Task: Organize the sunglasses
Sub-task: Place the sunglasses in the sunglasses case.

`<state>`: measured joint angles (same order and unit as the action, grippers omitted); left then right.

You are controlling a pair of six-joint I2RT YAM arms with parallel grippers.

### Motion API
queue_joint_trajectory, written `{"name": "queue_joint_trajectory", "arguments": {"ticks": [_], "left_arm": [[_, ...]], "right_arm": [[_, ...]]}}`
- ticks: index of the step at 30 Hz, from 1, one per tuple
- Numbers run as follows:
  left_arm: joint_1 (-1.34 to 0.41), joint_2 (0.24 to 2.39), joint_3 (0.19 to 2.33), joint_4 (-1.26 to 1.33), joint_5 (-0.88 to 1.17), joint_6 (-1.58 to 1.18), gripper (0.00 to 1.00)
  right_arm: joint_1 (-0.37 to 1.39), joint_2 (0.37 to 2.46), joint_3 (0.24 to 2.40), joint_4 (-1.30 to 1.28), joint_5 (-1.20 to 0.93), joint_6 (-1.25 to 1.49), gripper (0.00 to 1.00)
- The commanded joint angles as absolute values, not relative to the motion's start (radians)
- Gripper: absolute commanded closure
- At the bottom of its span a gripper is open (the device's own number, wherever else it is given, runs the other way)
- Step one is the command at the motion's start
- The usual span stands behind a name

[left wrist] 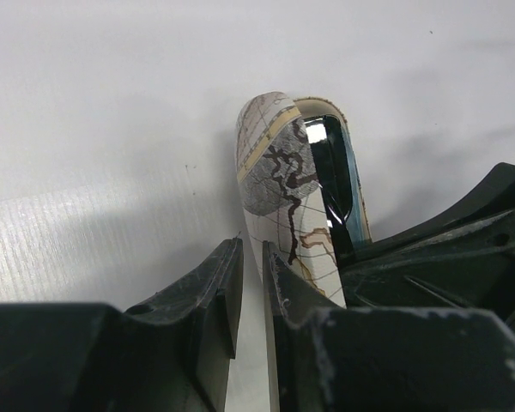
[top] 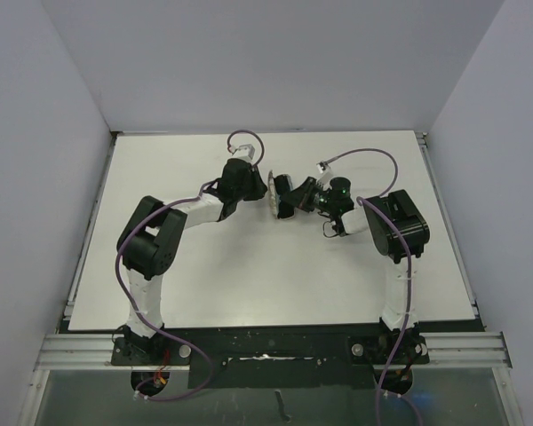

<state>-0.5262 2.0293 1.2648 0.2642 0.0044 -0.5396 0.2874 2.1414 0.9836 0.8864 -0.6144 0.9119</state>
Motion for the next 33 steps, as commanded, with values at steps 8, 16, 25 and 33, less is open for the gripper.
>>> {"name": "queue_joint_trajectory", "arguments": {"ticks": [8,16,25,33], "left_arm": [[-0.517,1.953,1.263,0.29,-0.003,-0.527,0.85],[-0.517,1.952,1.263,0.296,-0.001,-0.529,0.85],[-0.516,1.959,1.264,0.304,0.006,-0.532,0.85],[-0.517,1.957,1.262,0.314,0.008,-0.532,0.85]], "right_arm": [[0.275,2.166,1.0,0.982,-0.625,0.948,1.0],[0.276,2.156,1.001,0.945,-0.613,0.953,0.98],[0.281,2.131,1.017,0.859,-0.616,0.948,0.95],[0.284,2.096,1.034,0.776,-0.611,0.918,0.73]]}}
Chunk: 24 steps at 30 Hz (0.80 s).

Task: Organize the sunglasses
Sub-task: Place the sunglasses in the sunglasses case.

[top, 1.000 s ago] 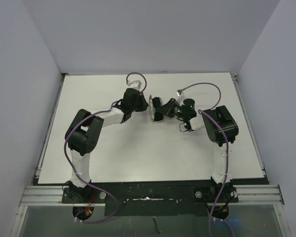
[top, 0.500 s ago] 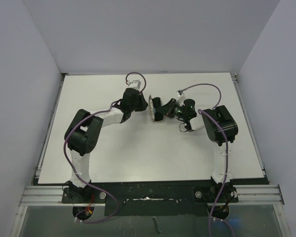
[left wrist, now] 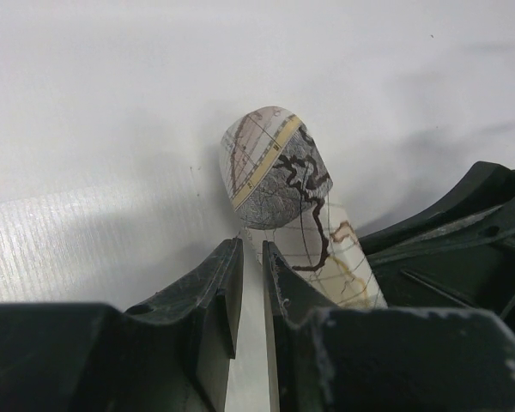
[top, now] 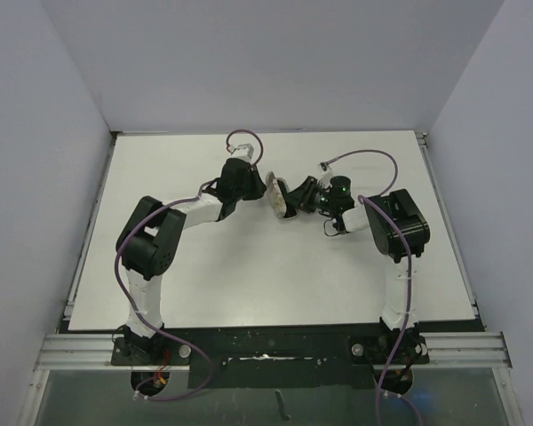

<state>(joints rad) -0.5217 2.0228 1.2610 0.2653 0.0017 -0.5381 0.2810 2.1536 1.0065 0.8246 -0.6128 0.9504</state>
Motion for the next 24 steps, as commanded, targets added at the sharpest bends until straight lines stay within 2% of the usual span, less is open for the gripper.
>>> {"name": "queue_joint_trajectory", "arguments": {"ticks": [1,24], "left_arm": [[-0.517,1.956,1.262,0.314,0.007,-0.531,0.85],[-0.515,1.943,1.246,0.324,0.016,-0.535,0.85]], "right_arm": [[0.285,2.092,1.033,0.772,-0.611,0.916,0.72],[0.289,1.96,1.003,0.647,-0.538,0.805,0.71]]}}
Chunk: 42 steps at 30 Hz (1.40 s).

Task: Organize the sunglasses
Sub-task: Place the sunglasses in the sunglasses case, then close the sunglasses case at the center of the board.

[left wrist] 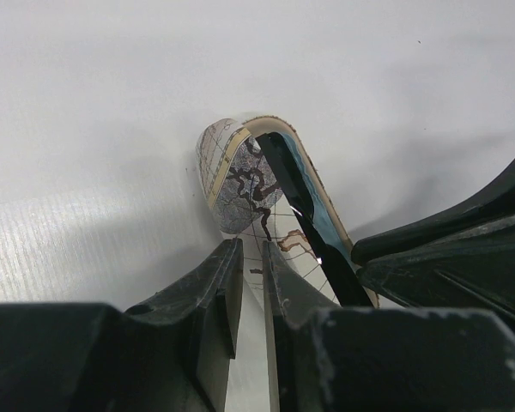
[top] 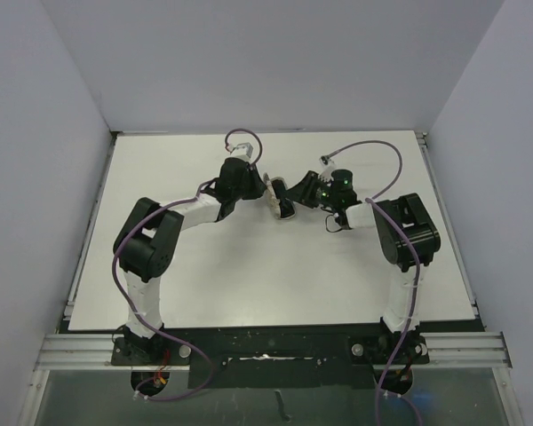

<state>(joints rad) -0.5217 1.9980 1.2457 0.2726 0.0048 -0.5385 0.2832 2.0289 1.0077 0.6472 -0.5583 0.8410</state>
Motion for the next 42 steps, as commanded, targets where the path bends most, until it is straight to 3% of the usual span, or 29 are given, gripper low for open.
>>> {"name": "queue_joint_trajectory", "arguments": {"ticks": [1,9,15,17,42], "left_arm": [[-0.515,1.945,1.246,0.324,0.017,-0.537,0.85],[-0.514,1.947,1.243,0.327,0.018,-0.538,0.85],[-0.515,1.942,1.239,0.325,0.019,-0.538,0.85],[-0.515,1.941,1.24,0.322,0.017,-0.537,0.85],[-0.519,1.954,1.299,0.257,0.005,-0.51,0.85]], "right_arm": [[0.289,1.955,1.0,0.643,-0.532,0.801,0.71],[0.289,1.886,0.975,0.571,-0.46,0.719,0.73],[0.271,1.855,0.963,0.52,-0.413,0.654,0.96],[0.26,1.861,0.964,0.512,-0.405,0.644,0.98],[0.261,2.082,1.111,0.521,-0.455,0.632,1.0]]}}
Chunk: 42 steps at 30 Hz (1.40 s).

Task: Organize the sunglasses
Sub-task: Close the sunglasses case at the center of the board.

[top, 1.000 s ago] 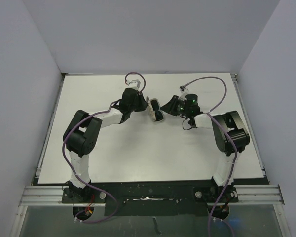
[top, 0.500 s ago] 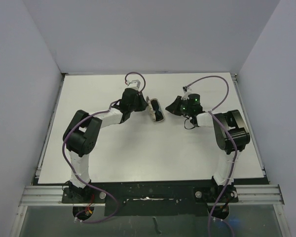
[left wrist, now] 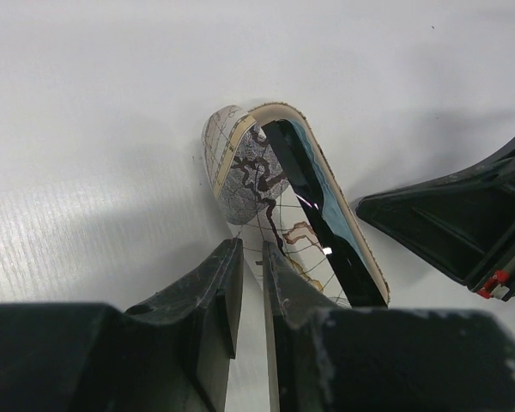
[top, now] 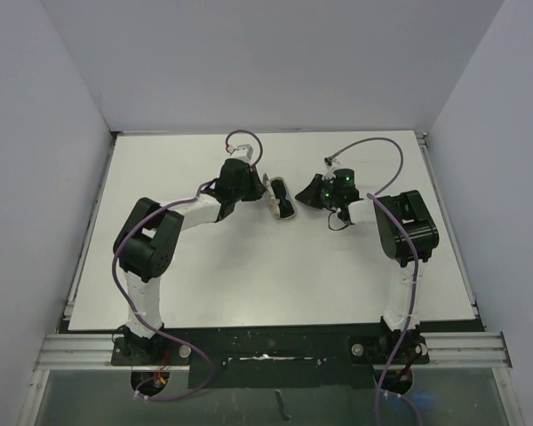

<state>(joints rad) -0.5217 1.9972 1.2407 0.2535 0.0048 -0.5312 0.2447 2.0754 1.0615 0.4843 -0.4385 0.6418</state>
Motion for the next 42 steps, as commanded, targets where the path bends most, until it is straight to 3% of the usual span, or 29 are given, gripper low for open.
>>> {"name": "queue_joint_trajectory", "arguments": {"ticks": [1,42], "left_arm": [[-0.52,1.958,1.302,0.255,0.005,-0.509,0.85],[-0.562,2.006,1.361,0.193,-0.008,-0.479,0.85]], "right_arm": [[0.266,2.086,1.113,0.521,-0.455,0.632,1.0],[0.339,2.123,1.126,0.529,-0.459,0.638,1.0]]}}
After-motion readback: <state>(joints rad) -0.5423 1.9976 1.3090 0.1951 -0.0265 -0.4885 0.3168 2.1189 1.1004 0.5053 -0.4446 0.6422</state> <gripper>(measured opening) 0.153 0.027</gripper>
